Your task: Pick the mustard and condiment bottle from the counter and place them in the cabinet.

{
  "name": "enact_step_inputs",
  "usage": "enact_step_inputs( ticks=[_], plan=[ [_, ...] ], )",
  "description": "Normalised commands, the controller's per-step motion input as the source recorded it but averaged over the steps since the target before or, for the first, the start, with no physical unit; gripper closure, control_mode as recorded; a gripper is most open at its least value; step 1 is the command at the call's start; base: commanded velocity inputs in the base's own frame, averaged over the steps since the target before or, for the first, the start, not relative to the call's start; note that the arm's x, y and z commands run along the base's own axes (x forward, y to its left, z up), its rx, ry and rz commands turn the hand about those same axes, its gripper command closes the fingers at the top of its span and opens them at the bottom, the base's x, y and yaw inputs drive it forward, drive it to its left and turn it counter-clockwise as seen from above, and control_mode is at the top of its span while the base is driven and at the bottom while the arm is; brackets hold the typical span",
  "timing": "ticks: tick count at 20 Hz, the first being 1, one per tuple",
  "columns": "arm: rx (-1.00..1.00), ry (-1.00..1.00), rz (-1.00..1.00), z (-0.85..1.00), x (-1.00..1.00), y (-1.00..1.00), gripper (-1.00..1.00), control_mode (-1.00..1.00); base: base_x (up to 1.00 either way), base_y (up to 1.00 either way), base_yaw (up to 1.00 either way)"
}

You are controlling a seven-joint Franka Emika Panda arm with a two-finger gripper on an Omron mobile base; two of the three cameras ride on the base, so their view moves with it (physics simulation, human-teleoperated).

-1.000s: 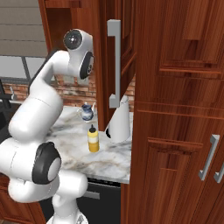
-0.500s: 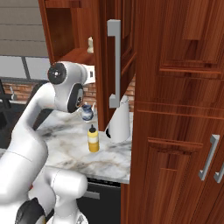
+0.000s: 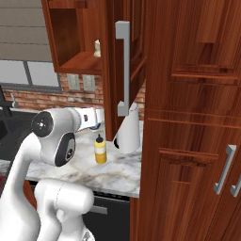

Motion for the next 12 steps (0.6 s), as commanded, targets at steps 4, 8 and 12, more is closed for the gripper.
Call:
enact_step_inputs(
  ticks=[4, 8, 12],
  plan=[
    [0.02, 0.07, 0.05, -0.69, -0.63, 0.04, -1.00, -1.00, 0.00, 0.00, 0.00],
    [0.15, 0.00, 0.04, -0.49, -0.25, 0.01, -1.00, -1.00, 0.00, 0.00, 0.00],
    [0.14, 0.06, 0.04, -0.39, -0.06, 0.07, -1.00, -1.00, 0.00, 0.00, 0.00]
  ],
)
